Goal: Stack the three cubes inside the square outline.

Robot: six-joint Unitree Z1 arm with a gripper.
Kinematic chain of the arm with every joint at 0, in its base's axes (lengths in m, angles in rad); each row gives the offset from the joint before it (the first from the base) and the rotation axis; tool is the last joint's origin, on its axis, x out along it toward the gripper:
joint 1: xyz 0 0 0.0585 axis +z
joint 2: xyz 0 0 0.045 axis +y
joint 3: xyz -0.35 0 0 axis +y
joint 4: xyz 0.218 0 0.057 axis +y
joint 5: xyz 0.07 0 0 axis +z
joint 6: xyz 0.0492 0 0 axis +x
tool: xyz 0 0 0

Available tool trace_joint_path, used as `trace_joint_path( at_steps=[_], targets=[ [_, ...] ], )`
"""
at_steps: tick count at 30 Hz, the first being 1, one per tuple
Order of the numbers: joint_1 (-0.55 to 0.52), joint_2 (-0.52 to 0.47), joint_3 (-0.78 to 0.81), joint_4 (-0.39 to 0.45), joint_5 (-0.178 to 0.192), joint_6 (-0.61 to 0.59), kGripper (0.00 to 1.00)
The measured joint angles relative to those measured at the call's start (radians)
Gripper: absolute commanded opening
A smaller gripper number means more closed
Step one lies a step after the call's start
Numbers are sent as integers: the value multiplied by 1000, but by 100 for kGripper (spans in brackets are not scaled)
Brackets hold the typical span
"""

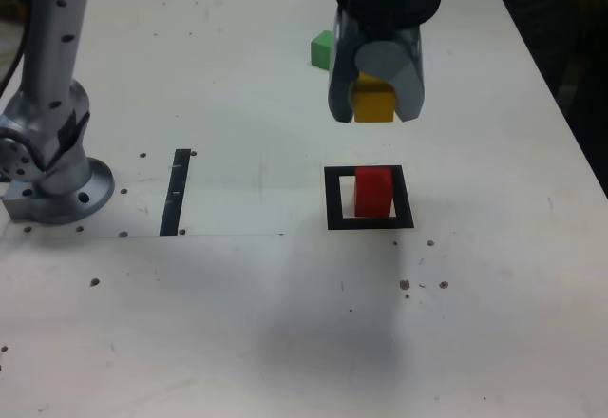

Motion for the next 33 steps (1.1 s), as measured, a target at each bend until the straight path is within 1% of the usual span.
trace_joint_path(
  at_steps=[3, 7, 9, 17, 23, 26, 33],
  targets=[
    [0, 19, 5, -11, -25, -10, 17],
    [0, 55, 8, -20, -71, -7, 17],
    [0, 57, 15, -20, -85, -7, 17],
    [0, 91, 57, -33, -90, -13, 19],
    [0, 90, 63, -43, -92, -19, 20],
    [0, 90, 80, -70, -92, -20, 20],
    [0, 90, 92, -106, -86, -20, 20]
  ],
)
